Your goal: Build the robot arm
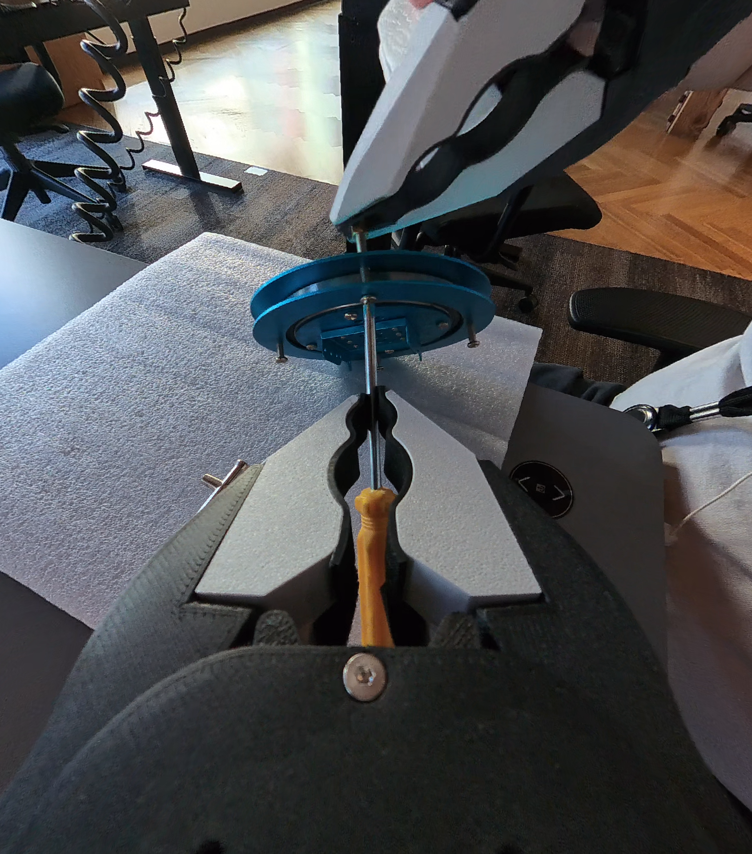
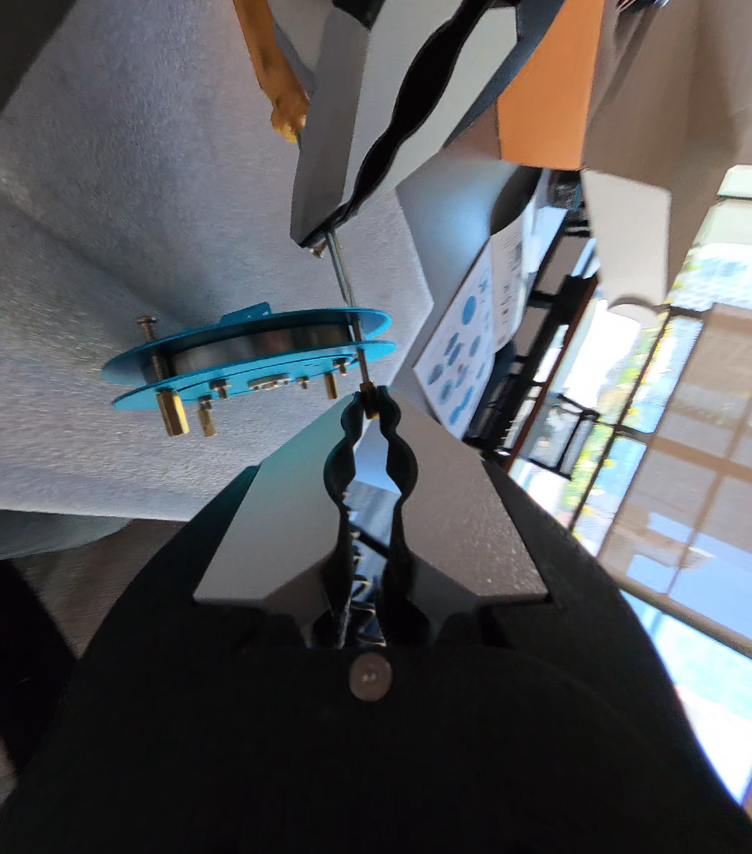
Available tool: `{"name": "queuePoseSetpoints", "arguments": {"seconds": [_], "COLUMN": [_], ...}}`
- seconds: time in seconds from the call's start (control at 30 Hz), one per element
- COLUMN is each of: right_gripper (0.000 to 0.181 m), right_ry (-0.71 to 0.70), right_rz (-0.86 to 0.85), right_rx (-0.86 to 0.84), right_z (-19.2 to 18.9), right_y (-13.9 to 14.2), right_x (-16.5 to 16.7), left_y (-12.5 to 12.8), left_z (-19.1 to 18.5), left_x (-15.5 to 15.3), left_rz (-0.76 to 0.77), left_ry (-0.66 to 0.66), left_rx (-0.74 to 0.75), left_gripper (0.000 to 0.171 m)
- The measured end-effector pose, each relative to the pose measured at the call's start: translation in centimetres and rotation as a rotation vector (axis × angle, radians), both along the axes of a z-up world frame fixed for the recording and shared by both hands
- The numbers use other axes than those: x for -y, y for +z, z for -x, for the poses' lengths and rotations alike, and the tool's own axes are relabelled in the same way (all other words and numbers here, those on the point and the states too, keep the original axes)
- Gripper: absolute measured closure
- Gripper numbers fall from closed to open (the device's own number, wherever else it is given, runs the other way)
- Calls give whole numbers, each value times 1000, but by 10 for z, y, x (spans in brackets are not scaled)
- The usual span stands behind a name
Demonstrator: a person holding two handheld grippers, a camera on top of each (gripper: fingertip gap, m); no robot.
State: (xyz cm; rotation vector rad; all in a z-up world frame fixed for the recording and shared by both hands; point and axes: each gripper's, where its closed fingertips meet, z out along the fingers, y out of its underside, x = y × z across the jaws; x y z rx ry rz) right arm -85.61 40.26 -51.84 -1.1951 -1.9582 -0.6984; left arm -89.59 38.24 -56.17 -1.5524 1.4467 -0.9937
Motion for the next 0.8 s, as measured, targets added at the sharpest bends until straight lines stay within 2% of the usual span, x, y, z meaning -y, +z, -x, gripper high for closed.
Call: {"name": "queuePoseSetpoints", "arguments": {"seconds": [0.2,0.57,0.8], "right_gripper": [176,176,177], "right_ry": [-132,-411,-771], "right_rz": [336,1104,1653], "right_rx": [1,147,35], "right_z": [-2,-3,-1], "right_y": [-3,-4,-2], "right_x": [7,21,29], "left_y": [0,-1,-1], "left_z": [0,-1,-2], "left_x": [0,3,3], "left_rz": [-9,-24,-30], "left_ry": [-2,-10,-8], "left_rx": [-3,-6,-8], "left_gripper": [170,169,169]}}
